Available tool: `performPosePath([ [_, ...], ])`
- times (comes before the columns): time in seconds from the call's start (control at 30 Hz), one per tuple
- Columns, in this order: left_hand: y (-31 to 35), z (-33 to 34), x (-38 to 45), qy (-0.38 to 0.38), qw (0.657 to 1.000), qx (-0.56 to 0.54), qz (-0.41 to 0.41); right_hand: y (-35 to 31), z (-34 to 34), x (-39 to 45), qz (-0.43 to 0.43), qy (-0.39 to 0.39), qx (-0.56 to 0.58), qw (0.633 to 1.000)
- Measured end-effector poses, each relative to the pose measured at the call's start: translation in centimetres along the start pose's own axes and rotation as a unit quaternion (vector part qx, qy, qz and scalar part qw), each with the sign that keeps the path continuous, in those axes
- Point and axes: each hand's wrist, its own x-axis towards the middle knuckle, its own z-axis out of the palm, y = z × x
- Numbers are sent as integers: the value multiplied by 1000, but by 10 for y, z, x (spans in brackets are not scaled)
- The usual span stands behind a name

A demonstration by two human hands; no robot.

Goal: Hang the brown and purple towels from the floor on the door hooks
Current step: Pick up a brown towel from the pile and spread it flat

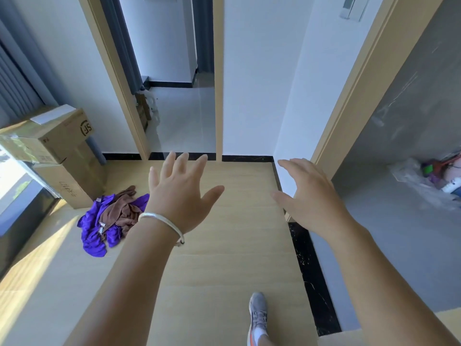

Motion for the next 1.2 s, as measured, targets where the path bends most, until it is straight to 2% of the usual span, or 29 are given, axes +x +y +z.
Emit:
performPosePath([
  [0.43, 30, 34, 218, 14, 999, 31, -28, 82, -1, 230, -20, -30, 36, 999],
  [0.77, 34, 49, 347, 9, 999, 18, -48, 120, 25, 359, -40, -57, 36, 997],
  [0.97, 9, 66, 434, 8, 999, 0, -45, 122, 54, 451, -50, -48, 19, 997],
  [1.2, -57, 65, 557, 37, 995, -42, -76, 82, 86, 587, -92, -60, -20, 994],
])
